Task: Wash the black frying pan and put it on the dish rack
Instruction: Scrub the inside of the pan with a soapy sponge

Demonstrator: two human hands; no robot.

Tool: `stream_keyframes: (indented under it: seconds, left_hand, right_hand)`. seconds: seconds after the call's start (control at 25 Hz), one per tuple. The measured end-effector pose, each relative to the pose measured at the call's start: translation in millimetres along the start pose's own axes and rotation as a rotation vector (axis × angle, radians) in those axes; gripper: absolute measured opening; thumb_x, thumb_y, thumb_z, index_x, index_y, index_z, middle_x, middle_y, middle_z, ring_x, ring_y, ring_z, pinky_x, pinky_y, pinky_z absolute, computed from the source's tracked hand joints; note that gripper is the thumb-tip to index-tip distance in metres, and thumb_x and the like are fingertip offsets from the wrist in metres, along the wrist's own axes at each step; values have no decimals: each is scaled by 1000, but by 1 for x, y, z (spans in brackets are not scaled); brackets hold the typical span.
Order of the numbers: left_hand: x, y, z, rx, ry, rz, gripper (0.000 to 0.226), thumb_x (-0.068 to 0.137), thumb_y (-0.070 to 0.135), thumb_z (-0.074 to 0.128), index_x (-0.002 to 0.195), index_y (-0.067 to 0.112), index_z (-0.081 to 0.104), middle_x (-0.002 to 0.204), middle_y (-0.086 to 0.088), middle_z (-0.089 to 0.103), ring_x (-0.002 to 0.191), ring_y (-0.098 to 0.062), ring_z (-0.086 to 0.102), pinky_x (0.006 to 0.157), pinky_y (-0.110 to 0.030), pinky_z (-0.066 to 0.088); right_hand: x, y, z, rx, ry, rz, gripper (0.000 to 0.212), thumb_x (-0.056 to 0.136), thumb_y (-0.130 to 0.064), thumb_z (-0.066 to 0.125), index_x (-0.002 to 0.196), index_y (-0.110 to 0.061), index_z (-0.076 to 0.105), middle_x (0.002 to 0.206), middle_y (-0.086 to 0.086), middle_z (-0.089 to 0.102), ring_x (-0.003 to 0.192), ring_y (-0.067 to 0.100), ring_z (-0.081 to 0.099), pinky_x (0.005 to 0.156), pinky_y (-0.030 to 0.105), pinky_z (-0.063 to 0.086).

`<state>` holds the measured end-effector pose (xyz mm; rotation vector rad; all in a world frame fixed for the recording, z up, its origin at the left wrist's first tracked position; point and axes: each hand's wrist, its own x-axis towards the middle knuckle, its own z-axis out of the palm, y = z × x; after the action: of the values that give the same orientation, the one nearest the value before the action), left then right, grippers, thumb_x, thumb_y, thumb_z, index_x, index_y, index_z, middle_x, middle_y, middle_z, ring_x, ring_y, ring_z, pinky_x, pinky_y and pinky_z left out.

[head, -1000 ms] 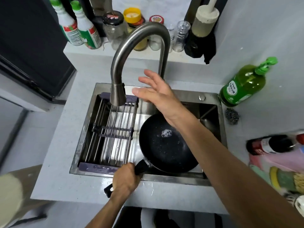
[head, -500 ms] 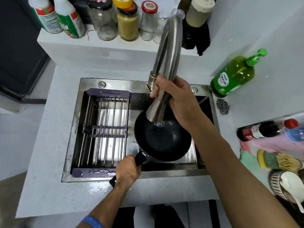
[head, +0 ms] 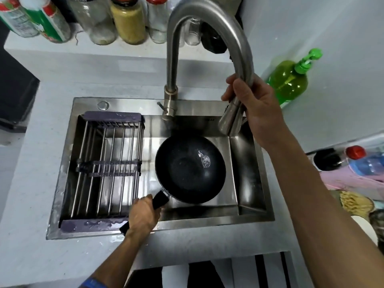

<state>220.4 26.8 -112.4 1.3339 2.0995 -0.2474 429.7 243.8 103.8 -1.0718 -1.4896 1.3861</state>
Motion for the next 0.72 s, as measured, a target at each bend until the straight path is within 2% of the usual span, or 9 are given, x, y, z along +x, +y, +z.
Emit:
stream_keyframes:
  seconds: [0.12,0.2,0.28,0.32,0.4,0.44,0.56,0.64,0.72]
  left_hand:
    - [1,3,-13,-61,34,32,36,85,42,63,108,14,61,108,-7,61,105,-28,55,84,-37,48]
    - [13,17,-45,-217,190,78,37,85,36,60,111,11,63,109,-10,60,102,-32,57,85,-39,48]
    - [43,40,-92,-368,406,168,37,84,27,57,116,8,61,113,-13,57,102,-34,57,88,-41,48]
    - [62,53,-119,-377,481,223,39,85,21,57,122,7,58,119,-15,54,106,-35,54,92,-42,46]
    - [98,78,-160,-243,566,337,51,87,13,56,136,5,46,136,-19,45,119,-37,45,100,-46,40]
    - [110,87,-171,-193,546,357,52,89,12,55,139,5,43,140,-19,43,123,-38,43,102,-47,40]
    - [130,99,-179,-257,514,307,24,92,14,47,112,8,59,109,-18,64,101,-38,59,81,-45,50]
    - [134,102,-183,-253,554,237,19,93,18,44,89,11,61,83,-16,66,78,-38,61,63,-41,48]
    - [133,99,-181,-229,576,227,23,96,22,45,84,12,62,77,-15,66,71,-38,59,59,-40,47]
  right_hand:
    - [2,21,-26,193,-22,56,31,98,-41,50,101,-18,70,92,-2,73,92,16,67,81,31,54]
    - [-1,54,-49,332,201,214,31,102,-33,48,95,-14,71,90,3,74,86,16,69,80,34,56]
    - [1,109,-77,-134,492,358,20,95,-26,58,102,-12,70,98,9,72,88,18,70,81,39,54]
    - [4,136,-91,-499,480,400,30,90,-26,60,115,-12,67,113,14,68,104,25,67,89,43,51]
    - [5,174,-110,-1019,207,534,63,85,-24,60,146,-17,44,152,15,40,137,38,40,107,51,38]
    - [4,184,-114,-1104,106,624,73,87,-21,60,154,-22,30,162,11,23,144,39,26,112,54,31]
    - [-1,199,-116,-1126,-8,669,73,89,-10,57,154,-19,26,165,7,12,142,43,27,109,52,33]
    - [-3,209,-123,-1098,133,588,69,84,-5,62,147,-12,34,158,16,23,133,44,37,100,49,41]
    - [0,214,-131,-1035,241,617,64,81,-9,68,138,-9,39,147,22,33,126,45,41,95,47,43]
